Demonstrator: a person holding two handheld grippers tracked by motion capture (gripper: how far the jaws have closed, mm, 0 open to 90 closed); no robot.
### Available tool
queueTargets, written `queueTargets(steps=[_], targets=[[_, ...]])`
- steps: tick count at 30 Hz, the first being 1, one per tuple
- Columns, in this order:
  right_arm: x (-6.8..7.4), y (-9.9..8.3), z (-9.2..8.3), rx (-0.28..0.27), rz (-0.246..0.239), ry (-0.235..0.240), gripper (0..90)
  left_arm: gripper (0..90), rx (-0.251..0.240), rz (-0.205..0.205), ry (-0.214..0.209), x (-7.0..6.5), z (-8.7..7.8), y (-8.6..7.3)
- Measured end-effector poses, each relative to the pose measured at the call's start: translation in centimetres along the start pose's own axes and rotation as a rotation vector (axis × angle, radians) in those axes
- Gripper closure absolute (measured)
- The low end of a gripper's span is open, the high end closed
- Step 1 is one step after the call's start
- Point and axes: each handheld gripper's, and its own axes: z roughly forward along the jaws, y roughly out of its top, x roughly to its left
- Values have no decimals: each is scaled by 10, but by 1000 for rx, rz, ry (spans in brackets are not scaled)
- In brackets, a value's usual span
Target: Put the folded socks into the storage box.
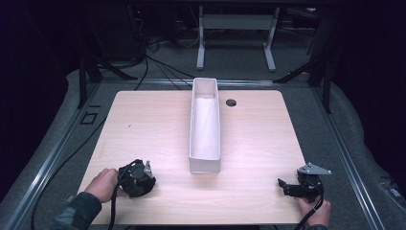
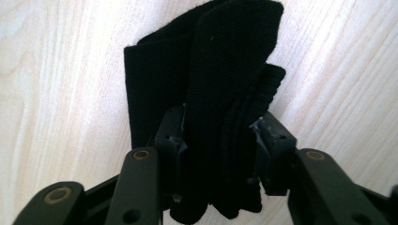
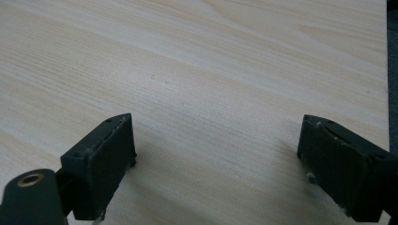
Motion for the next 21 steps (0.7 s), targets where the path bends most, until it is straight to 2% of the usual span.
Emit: queueTargets(steps=[2, 5, 10, 21], targets=[[0, 0, 0, 0, 0, -2, 109, 627, -3, -9, -9, 1, 0, -1], [0, 0, 0, 1, 1, -2, 109, 633, 14, -2, 2, 0, 0, 2], [0, 0, 0, 2, 1, -2, 109, 641, -3, -4, -8, 2, -1, 0], [0, 0, 0, 3, -6, 5, 102, 644, 17, 39, 21, 0, -6, 2]])
